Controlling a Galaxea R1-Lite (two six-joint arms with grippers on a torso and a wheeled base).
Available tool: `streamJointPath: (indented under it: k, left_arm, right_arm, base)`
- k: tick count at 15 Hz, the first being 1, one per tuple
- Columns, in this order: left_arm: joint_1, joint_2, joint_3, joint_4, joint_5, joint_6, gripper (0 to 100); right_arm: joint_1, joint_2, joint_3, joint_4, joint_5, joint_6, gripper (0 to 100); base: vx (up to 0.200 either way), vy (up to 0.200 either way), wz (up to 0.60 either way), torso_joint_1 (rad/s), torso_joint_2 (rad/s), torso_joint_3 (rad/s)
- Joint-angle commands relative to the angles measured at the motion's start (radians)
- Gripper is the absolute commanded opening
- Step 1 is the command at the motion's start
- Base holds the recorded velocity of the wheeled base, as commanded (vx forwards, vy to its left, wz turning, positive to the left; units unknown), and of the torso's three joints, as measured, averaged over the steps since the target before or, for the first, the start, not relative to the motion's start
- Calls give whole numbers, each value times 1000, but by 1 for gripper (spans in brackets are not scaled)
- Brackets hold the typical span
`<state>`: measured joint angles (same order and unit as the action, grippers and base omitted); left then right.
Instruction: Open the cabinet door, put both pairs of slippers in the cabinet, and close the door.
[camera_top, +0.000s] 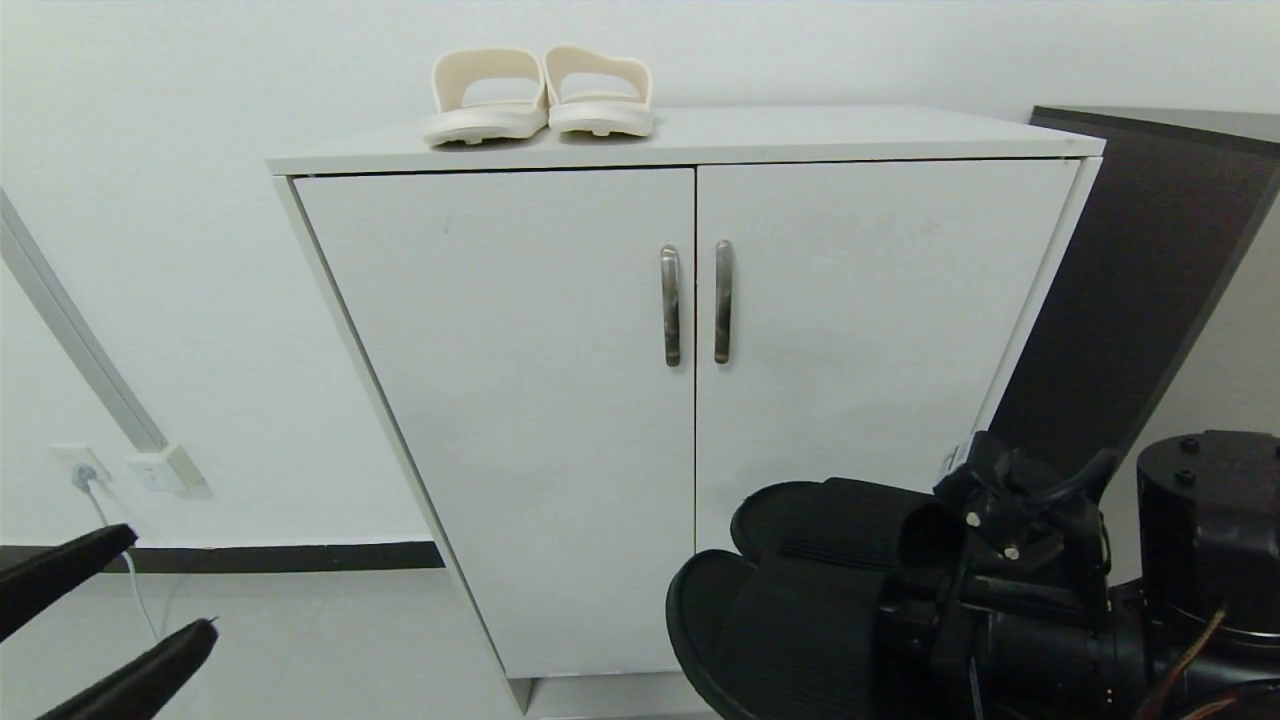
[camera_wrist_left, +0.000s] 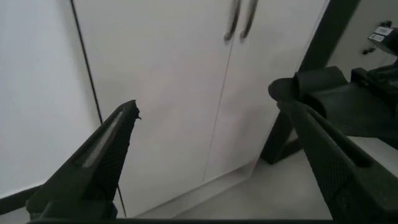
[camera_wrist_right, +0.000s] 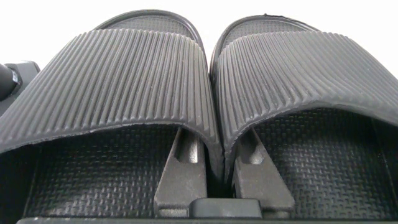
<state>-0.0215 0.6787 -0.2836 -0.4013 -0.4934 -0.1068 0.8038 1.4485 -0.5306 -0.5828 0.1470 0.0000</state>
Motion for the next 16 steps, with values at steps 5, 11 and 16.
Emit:
streamJointPath:
  k: [5,11,16]
  left_arm:
    - [-221,251,-103,-88,-16,-1,100]
    - [-486,461,-299,-90,125,-5,100]
    - [-618,616,-445,-90,128,-39,100]
  right_arm:
    - [3,20,1,-11,0,0,0]
    - [6,38,12,-45,0,2,0]
    - [6,47,12,-46,0,3,0]
  base:
    - [0,0,0,0,0,0]
    - [0,0,0,0,0,0]
    - [0,0,0,0,0,0]
